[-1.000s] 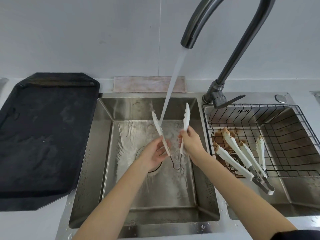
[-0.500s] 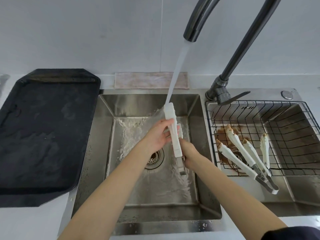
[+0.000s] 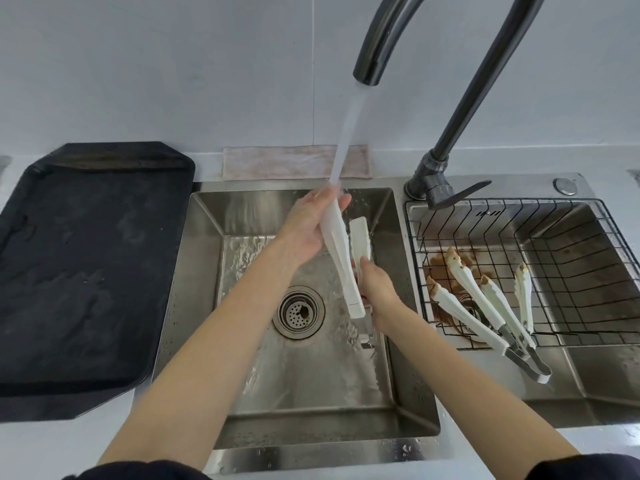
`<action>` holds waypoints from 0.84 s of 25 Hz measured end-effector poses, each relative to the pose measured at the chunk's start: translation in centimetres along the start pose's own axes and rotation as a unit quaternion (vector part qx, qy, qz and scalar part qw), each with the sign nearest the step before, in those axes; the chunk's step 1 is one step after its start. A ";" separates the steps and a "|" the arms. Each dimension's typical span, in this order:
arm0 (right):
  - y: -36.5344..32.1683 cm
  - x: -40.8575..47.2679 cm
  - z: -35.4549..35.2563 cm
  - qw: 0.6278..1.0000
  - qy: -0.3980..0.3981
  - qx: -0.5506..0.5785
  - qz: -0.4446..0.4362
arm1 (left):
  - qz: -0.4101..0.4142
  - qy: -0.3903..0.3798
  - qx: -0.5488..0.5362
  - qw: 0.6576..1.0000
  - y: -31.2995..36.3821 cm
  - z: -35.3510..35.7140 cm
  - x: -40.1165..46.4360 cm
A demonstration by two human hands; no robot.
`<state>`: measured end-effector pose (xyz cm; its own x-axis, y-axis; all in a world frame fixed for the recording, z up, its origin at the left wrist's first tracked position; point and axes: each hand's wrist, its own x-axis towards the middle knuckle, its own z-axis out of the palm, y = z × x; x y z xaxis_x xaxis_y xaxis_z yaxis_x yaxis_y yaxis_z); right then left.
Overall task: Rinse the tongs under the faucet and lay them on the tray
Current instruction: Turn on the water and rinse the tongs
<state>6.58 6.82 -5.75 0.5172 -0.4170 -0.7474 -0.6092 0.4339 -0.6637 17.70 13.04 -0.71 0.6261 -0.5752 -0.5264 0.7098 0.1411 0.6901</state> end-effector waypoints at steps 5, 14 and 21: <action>-0.5 0.3 -0.5 0.986 0.096 -0.041 -0.127 | 0.024 -0.020 -0.061 0.998 -0.1 -1.2 -0.6; -2.2 -2.1 0.8 0.938 0.087 -0.151 -0.299 | 0.020 0.132 0.081 0.988 -1.7 -2.8 -0.6; -3.3 -2.5 2.6 0.938 0.057 -0.150 -0.309 | -0.019 0.101 0.051 0.993 -3.0 -5.0 -1.5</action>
<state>8.88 8.54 -1.79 0.7693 -0.6054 -0.2043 -0.3661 -0.1556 -0.9175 16.26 17.49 -4.44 0.6584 -0.4045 -0.6347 0.7044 0.0341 0.7090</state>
